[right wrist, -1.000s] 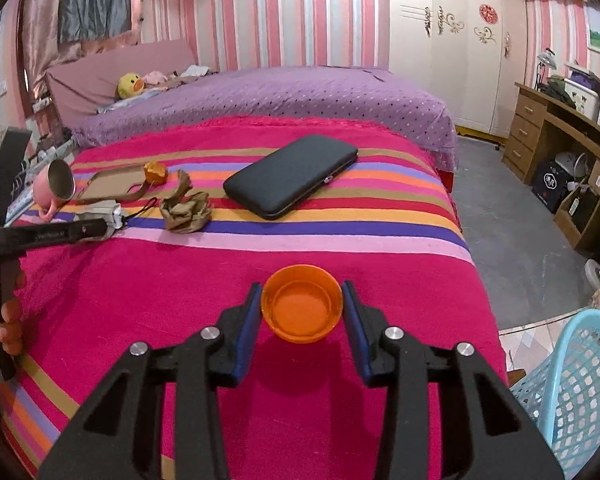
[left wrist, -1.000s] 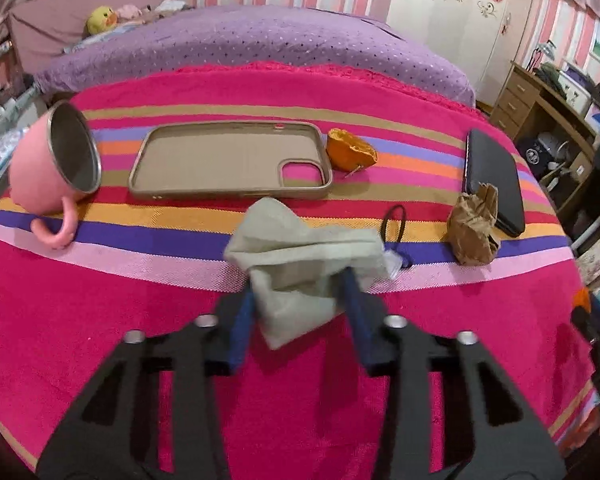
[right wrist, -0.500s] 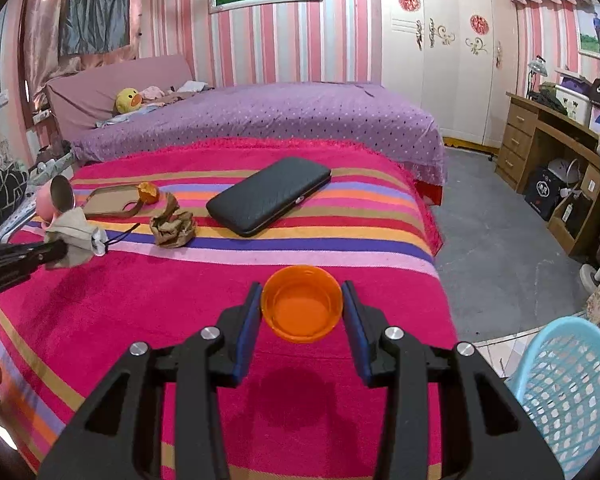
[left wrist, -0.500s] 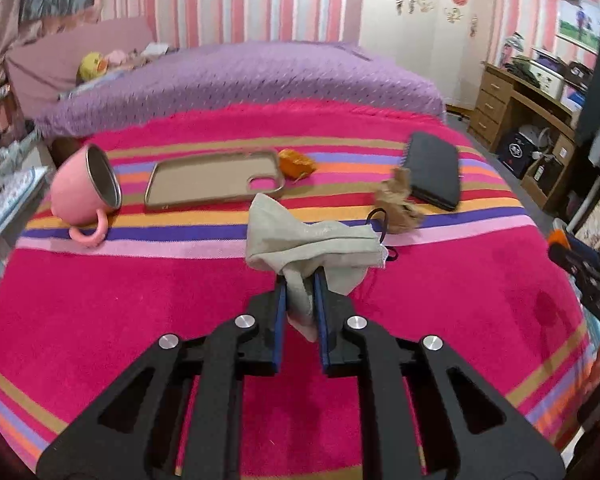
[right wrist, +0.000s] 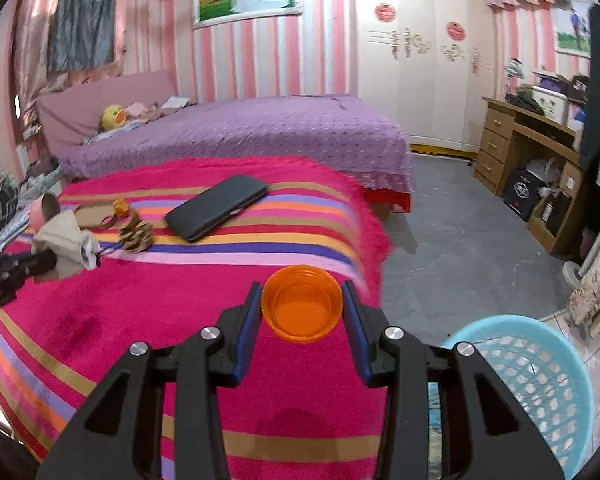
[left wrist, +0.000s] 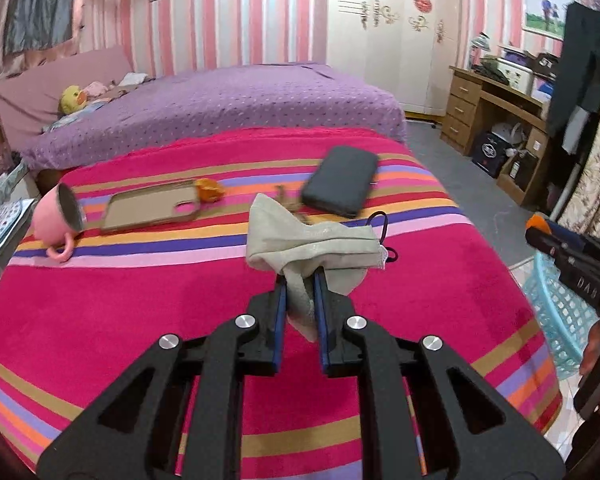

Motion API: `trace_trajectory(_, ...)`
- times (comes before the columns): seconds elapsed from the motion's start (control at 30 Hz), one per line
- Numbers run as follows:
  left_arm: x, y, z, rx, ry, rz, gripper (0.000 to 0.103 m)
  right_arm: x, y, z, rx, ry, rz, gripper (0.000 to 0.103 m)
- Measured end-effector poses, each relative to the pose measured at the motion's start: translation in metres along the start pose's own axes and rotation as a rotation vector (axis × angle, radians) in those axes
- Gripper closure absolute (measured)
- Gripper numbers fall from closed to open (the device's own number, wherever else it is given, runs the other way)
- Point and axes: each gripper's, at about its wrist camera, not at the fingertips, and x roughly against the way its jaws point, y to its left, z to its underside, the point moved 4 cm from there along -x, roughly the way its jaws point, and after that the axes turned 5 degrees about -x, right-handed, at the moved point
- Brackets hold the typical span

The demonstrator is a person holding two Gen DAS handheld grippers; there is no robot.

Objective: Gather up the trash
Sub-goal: 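Carry cloth and lid over the basket and open both tools to drop them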

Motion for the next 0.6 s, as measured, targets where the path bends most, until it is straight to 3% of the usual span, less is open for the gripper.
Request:
trace_trajectory(0.4,-0.007,-0.147,-0.009,-0.087,-0.038,0.164,0.092,0.038,-0.143,0.013,-0.078,-0.013,0.227,0.063)
trace_trajectory(0.6,-0.009,-0.22,-0.001,-0.146,-0.026,0.248,0.092,0.048,-0.19,0.028,-0.103,-0.001,0.264,0.063)
